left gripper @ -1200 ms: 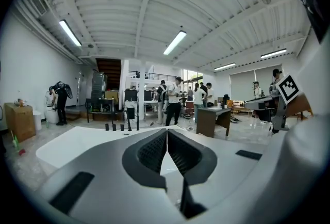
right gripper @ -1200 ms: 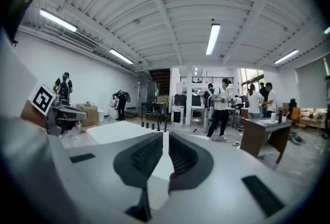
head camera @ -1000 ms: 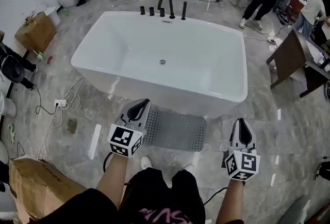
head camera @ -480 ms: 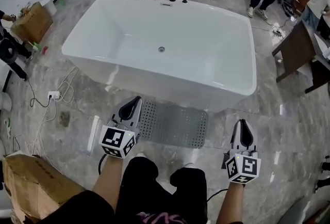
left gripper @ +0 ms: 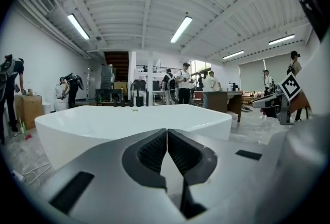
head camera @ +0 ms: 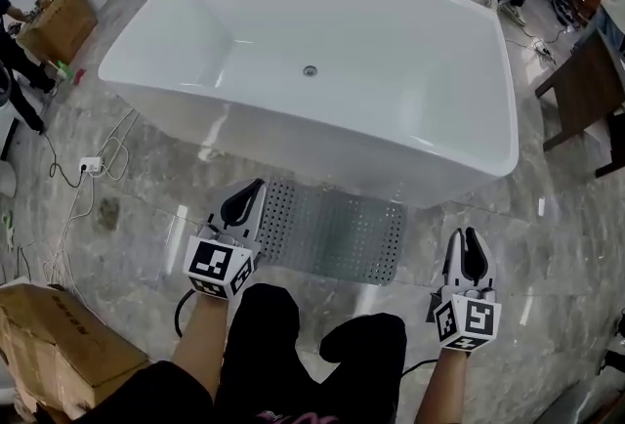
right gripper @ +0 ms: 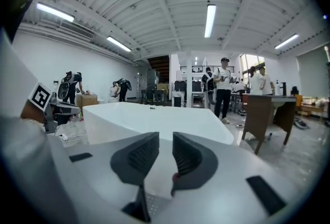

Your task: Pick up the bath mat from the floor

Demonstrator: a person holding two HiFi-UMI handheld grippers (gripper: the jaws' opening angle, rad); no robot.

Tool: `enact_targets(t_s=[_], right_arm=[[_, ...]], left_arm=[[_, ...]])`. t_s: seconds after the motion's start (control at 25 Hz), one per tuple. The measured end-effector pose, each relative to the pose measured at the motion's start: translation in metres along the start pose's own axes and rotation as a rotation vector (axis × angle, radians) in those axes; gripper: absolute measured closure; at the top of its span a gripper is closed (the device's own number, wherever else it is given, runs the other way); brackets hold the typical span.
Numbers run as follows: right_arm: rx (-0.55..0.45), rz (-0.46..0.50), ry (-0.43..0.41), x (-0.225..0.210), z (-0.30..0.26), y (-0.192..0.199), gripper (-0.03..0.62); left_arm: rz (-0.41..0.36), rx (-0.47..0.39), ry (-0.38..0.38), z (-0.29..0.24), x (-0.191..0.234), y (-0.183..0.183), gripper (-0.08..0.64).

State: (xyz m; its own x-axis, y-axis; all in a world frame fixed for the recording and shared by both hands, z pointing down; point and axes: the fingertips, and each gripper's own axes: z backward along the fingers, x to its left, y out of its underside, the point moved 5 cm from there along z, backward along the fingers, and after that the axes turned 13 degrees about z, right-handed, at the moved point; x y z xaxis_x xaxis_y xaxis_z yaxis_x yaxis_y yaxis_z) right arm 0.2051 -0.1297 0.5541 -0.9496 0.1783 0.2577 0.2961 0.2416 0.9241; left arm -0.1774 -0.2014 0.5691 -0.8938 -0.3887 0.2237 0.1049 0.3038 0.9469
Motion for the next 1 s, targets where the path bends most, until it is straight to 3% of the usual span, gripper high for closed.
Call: enact_targets(t_s=[0.64, 1.0], right_arm=[[-0.042, -0.042, 0.038, 0.017, -0.094, 0.213, 0.511], [-0.024, -0.019, 0.026, 0.036, -0.115, 0.316, 0.500]], left_arm=[[-0.045, -0.005, -0.057, -0.080, 0.081, 0.201, 0.551], [-0.087, 0.015, -0.041, -0.080, 0.110, 0.288, 0.551]])
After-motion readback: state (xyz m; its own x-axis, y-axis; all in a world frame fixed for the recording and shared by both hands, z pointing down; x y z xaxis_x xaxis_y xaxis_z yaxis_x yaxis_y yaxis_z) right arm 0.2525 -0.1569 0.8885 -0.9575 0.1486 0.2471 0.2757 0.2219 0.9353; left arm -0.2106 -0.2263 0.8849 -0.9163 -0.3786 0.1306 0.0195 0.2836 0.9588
